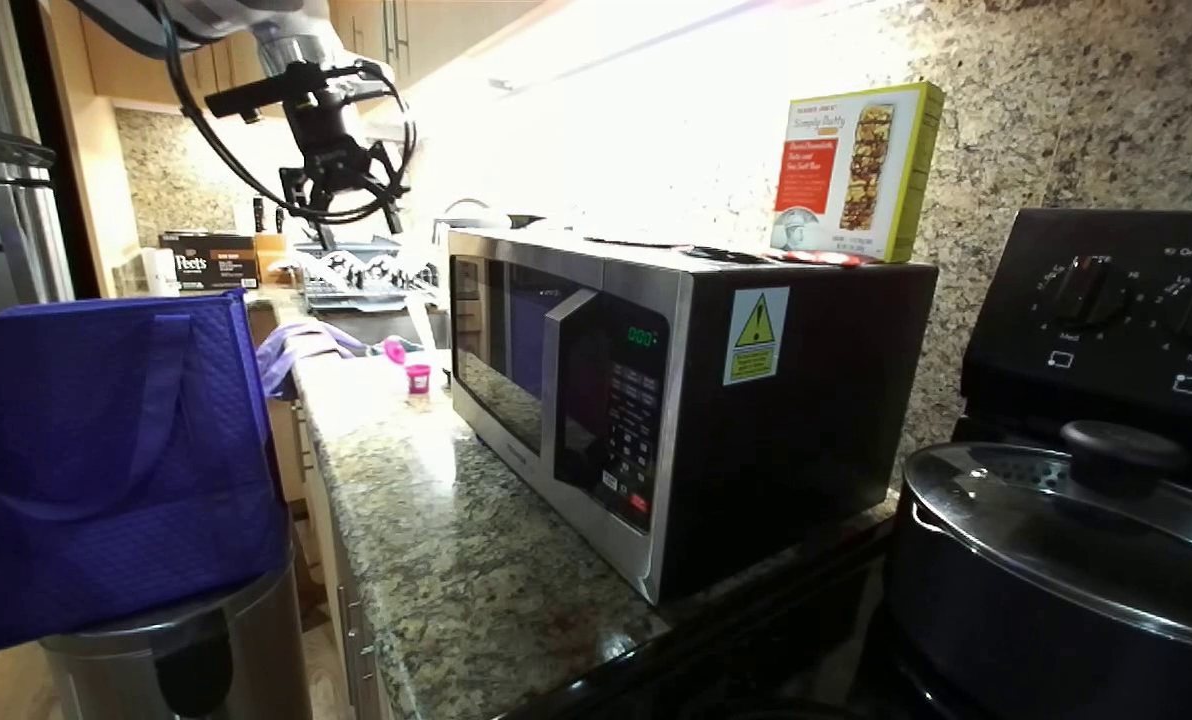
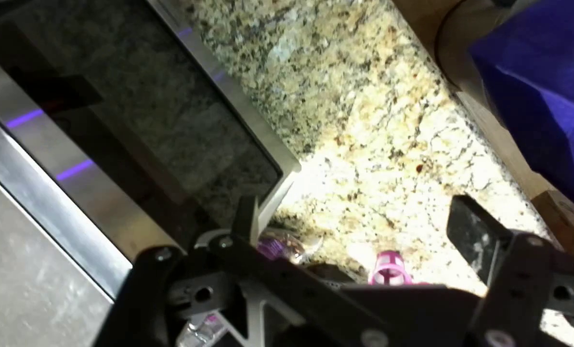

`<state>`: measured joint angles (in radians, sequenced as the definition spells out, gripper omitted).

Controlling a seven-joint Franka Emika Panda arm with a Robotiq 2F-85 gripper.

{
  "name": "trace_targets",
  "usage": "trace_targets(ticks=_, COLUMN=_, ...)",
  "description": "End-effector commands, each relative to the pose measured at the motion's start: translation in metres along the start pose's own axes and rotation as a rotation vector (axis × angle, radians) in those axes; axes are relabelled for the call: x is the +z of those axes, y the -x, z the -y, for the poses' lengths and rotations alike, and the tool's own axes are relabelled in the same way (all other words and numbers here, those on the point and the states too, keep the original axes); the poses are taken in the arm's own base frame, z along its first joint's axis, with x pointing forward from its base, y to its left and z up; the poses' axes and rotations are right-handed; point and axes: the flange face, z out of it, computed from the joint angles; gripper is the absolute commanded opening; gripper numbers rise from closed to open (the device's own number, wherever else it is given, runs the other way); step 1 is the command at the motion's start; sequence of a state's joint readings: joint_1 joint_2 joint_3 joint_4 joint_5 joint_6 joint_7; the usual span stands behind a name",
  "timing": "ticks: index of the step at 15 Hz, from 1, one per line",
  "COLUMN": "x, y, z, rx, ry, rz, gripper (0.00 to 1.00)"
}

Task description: Pick up the pink coffee capsule from the counter and put it in the blue bag

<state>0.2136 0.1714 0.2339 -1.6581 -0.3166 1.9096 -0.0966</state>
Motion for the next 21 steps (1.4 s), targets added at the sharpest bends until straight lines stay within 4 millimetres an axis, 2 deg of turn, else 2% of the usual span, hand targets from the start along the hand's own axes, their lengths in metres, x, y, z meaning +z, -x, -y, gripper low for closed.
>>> trace_targets(ticks=1, x=0.005, y=-0.061, z=0.012, rx=-0.13, ry=-0.017, rz=-0.049, gripper=1.0)
trace_targets(ticks=5, x=0.022, y=-0.109, z=0.05, rx=-0.252, ry=-0.078, rz=-0.064, gripper=1.0)
trace_targets(ticks=9, x=0.047, y=-0.137, z=0.075, rx=-0.34, ry=-0.107, rz=-0.021, gripper=1.0)
trace_targets(ticks=13, x=0.074, y=-0.152, z=0.082, rx=-0.381, ry=-0.123, rz=0.033, gripper=1.0)
trace_targets(ticks=17, x=0.096, y=-0.166, z=0.087, rx=-0.474, ry=-0.133, rz=0.01, gripper=1.0)
trace_targets(ticks=19, x=0.1, y=-0.17, z=0.09, rx=-0.499, ry=-0.124, rz=-0.01, gripper=1.0)
trace_targets(ticks=20, x=0.095, y=-0.172, z=0.086, rx=-0.499, ry=-0.113, rz=-0.031, gripper=1.0)
trace_targets(ticks=21, x=0.106, y=-0.166, z=0.09, rx=-0.468, ry=-0.128, rz=0.004, gripper=1.0)
